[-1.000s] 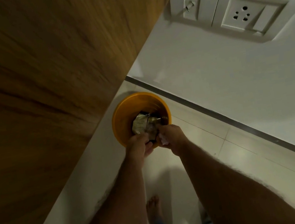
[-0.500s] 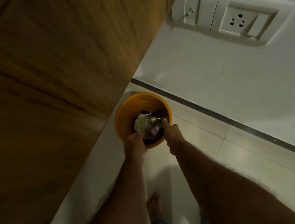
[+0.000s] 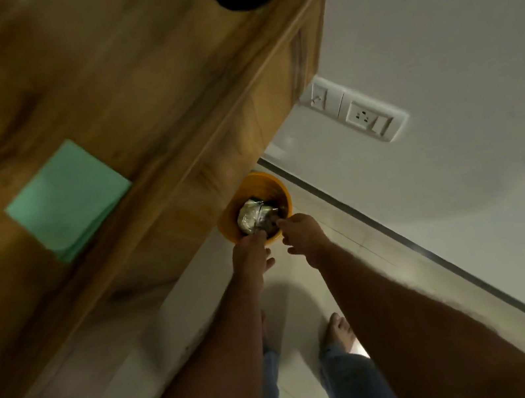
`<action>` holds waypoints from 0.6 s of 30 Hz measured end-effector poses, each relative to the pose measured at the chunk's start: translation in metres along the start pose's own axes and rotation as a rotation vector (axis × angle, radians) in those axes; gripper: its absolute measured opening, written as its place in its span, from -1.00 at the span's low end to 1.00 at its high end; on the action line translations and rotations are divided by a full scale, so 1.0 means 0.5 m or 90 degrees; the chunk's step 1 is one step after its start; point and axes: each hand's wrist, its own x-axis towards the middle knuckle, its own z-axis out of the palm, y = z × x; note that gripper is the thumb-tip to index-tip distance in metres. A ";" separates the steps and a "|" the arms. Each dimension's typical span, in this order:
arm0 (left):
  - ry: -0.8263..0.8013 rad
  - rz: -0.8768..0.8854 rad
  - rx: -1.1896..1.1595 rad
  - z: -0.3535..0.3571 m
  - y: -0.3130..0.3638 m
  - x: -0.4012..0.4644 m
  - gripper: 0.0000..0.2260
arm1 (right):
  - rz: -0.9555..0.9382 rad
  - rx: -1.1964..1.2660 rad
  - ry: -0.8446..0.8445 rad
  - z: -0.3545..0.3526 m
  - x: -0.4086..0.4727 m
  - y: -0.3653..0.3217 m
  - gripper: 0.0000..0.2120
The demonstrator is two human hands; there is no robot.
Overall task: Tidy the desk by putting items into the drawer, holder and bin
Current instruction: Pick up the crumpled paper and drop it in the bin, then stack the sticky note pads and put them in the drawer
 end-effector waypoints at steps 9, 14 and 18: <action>-0.046 0.041 -0.003 -0.065 0.120 -0.332 -0.69 | -0.067 -0.187 -0.055 -0.040 -0.293 -0.172 -0.88; -0.046 0.248 0.023 -0.124 0.167 -0.447 -0.78 | -0.266 -0.316 -0.142 -0.001 -0.420 -0.294 -0.90; 0.031 0.382 0.049 -0.233 0.231 -0.531 -0.84 | -0.388 -0.396 -0.184 0.074 -0.504 -0.393 -0.84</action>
